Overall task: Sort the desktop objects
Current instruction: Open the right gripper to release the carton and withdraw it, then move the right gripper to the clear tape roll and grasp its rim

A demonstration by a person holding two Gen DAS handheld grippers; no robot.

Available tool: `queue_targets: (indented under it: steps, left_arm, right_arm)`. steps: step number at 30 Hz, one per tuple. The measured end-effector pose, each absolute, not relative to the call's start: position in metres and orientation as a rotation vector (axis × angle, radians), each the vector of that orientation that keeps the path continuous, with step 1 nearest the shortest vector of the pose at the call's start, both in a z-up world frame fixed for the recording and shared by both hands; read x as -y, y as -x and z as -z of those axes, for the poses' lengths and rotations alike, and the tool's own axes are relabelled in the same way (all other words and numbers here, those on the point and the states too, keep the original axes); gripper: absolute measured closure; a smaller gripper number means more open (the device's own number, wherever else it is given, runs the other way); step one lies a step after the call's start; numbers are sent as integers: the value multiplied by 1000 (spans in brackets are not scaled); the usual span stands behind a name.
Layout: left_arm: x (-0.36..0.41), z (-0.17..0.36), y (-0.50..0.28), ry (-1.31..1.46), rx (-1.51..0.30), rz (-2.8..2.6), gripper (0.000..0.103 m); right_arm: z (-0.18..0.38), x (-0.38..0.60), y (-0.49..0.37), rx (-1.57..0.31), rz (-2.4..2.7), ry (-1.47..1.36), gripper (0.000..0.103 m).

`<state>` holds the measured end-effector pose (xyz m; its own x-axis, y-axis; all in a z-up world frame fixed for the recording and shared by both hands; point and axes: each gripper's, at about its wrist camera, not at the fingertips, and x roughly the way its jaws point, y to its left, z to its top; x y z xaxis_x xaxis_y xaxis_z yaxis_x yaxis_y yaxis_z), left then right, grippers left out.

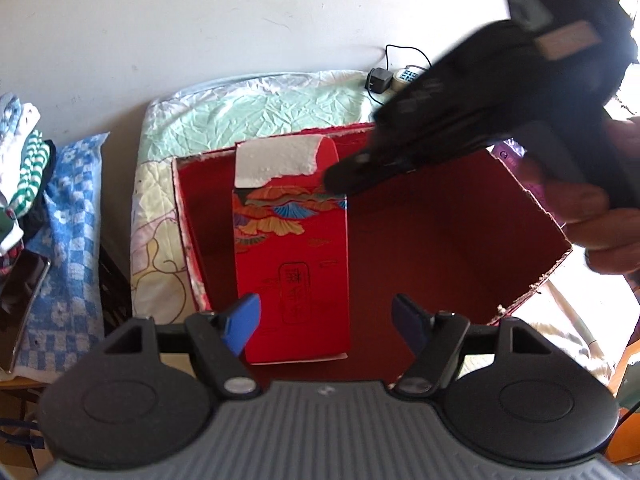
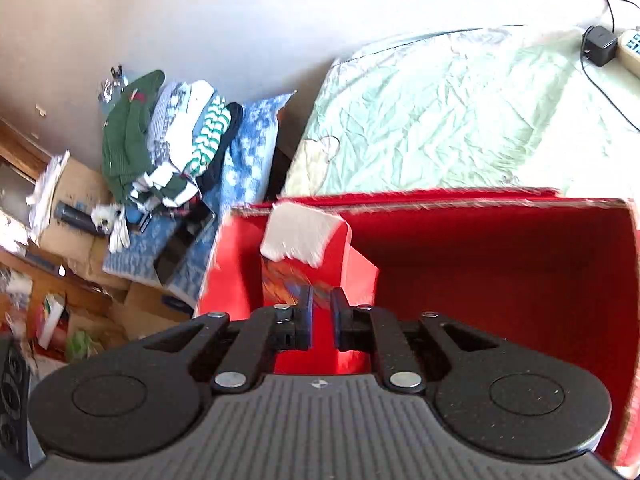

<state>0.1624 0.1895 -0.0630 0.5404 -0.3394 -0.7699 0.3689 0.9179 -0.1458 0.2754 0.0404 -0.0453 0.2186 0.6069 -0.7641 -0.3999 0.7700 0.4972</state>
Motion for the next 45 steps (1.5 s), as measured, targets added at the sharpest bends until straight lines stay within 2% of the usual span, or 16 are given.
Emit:
queue_targets:
  steps: [3, 7, 8, 13, 22, 24, 26, 27, 31, 37, 45]
  left_arm:
    - [-188, 63, -162, -40, -905, 418, 27]
    - [-188, 65, -166, -39, -905, 382, 23]
    - [-188, 65, -167, -36, -906, 376, 22]
    - [-186, 66, -167, -42, -899, 369, 22]
    - [-183, 66, -178, -7, -892, 353, 22]
    - [-179, 65, -178, -15, -870, 326, 18]
    - [-177, 63, -175, -25, -845, 306, 10]
    - [-176, 62, -173, -29, -833, 298, 10]
    - [-174, 52, -159, -31, -793, 273, 5]
    - [-172, 40, -130, -29, -786, 223, 6]
    - [-170, 45, -42, -85, -814, 175, 6]
  right_arm:
    - [63, -46, -289, -1176, -663, -289, 95]
    - [97, -81, -306, -1255, -627, -289, 103]
    - [104, -85, -308, -1271, -606, -267, 99]
    - [111, -79, -309, -1304, -604, -261, 99]
    - [73, -53, -282, -1211, -602, -135, 89]
    - [62, -40, -272, -1161, -607, -144, 84]
    - [49, -27, -261, -1097, -602, -142, 69]
    - [44, -21, -255, -1069, -601, -141, 67]
    - [29, 9, -231, -1002, -621, -146, 66]
    - [14, 47, -192, -938, -669, -122, 66]
    - [41, 57, -134, -989, -841, -13, 61]
